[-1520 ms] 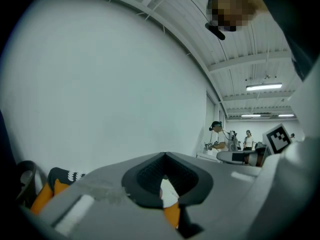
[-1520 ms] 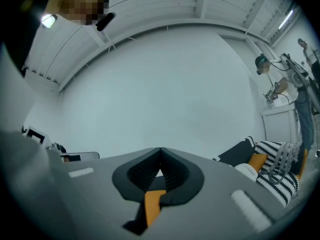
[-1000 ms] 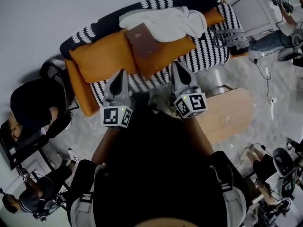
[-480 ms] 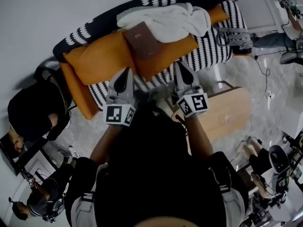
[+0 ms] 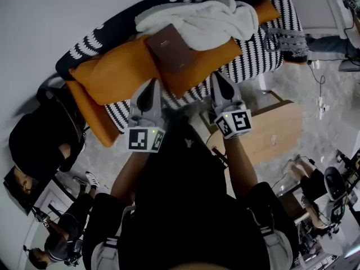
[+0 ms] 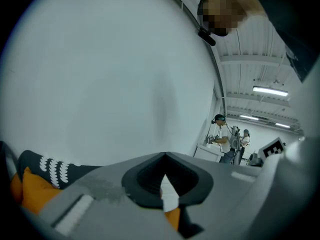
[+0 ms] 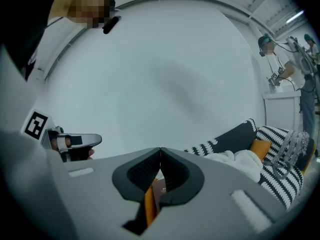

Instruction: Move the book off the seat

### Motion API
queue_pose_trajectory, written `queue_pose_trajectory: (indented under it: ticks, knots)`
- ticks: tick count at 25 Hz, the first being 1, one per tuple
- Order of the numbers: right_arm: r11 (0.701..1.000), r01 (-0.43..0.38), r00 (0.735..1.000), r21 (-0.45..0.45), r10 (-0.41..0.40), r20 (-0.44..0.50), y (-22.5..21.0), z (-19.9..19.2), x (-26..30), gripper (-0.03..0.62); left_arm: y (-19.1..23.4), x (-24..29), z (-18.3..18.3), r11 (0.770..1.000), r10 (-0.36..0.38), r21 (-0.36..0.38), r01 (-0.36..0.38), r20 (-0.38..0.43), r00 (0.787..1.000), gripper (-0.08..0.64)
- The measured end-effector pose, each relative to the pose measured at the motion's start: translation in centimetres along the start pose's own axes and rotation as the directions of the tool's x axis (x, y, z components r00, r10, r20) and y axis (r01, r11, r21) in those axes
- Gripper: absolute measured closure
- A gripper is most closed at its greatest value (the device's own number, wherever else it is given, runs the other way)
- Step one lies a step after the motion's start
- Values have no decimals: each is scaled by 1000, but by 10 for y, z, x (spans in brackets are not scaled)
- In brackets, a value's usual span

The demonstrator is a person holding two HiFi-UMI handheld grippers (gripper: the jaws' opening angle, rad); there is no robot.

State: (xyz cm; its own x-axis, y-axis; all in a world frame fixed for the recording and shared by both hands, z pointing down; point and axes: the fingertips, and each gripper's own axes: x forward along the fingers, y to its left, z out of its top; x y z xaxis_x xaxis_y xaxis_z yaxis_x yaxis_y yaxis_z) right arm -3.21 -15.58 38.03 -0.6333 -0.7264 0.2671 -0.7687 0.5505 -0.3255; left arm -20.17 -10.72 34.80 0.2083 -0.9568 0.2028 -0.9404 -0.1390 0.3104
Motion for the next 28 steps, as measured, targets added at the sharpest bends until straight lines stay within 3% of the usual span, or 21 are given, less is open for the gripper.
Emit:
queue_pose_trajectory:
  ticks: [8,12,28]
  knots:
    - [999,10,997,31,-8,-72,-21,-55,34,580,34,17,-43,1000,29,-11,-29,-38,999,554]
    - [999,-4,993,48,10,-121,-28,-77,53,547,47,31,-60,999,39,-25,-41,-61,997,554]
    - [998,7,973,68,9,-229,-80,-184,99,525,76,80,-151,998,8,-59,-15,-131,991,554]
